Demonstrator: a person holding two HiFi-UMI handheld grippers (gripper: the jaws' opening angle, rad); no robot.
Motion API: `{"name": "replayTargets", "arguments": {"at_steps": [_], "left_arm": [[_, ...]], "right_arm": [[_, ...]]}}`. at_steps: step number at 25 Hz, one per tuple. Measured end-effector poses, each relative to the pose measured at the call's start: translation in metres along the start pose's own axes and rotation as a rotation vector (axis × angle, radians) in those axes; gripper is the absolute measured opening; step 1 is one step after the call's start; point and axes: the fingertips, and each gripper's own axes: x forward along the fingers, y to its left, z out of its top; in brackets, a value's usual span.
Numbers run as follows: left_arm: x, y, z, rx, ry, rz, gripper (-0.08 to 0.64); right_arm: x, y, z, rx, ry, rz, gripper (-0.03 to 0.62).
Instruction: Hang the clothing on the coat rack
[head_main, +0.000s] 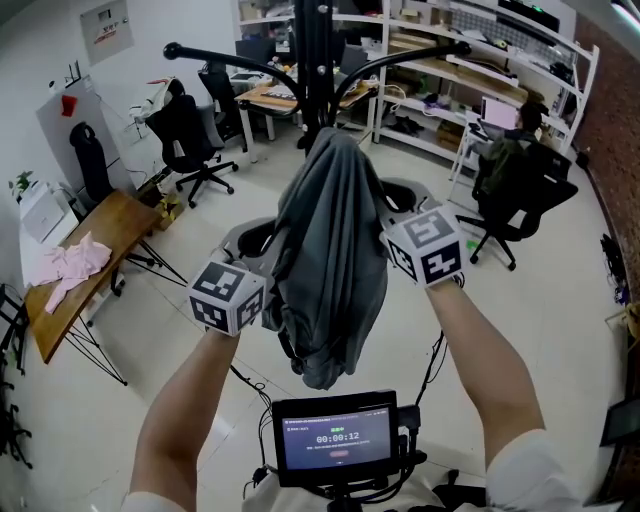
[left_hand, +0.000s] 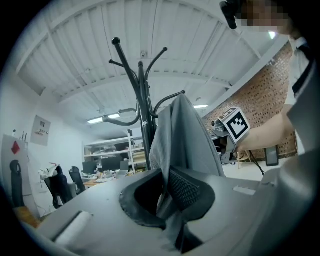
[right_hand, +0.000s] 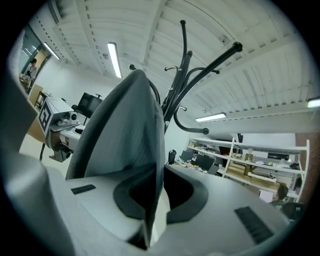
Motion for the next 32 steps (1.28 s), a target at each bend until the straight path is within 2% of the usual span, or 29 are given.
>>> {"name": "replayTargets", "arguments": {"at_steps": [4, 10, 13, 21, 32], "left_arm": [[-0.008, -0.006, -0.007, 0.017, 0.002, -0.003, 0.045], [-0.027, -0.007, -0.027, -0.058, 0.016, -0.016, 0.153], [-0.036, -0.013, -0.028, -0.097, -0.001, -0.017, 0.153], [-0.047, -0.029, -0.015, -0.183, -0.051, -0.040, 0.150], [-0.046, -0.045, -0.021, -0.249, -0.031, -0.056, 0.150]], "right_arm": [[-0.003, 0.012, 0.000, -0.024, -0.006, -0.010, 0.012], [-0.008, 0.021, -0.002, -0.049, -0.024, -0.038, 0.019], [-0.010, 0.022, -0.002, -0.051, -0.026, -0.062, 0.055], [-0.019, 0.019, -0.008, -0.019, -0.029, -0.075, 0.060], [-0.033, 0.009, -0.012, 0.003, -0.024, -0.099, 0.061]]}}
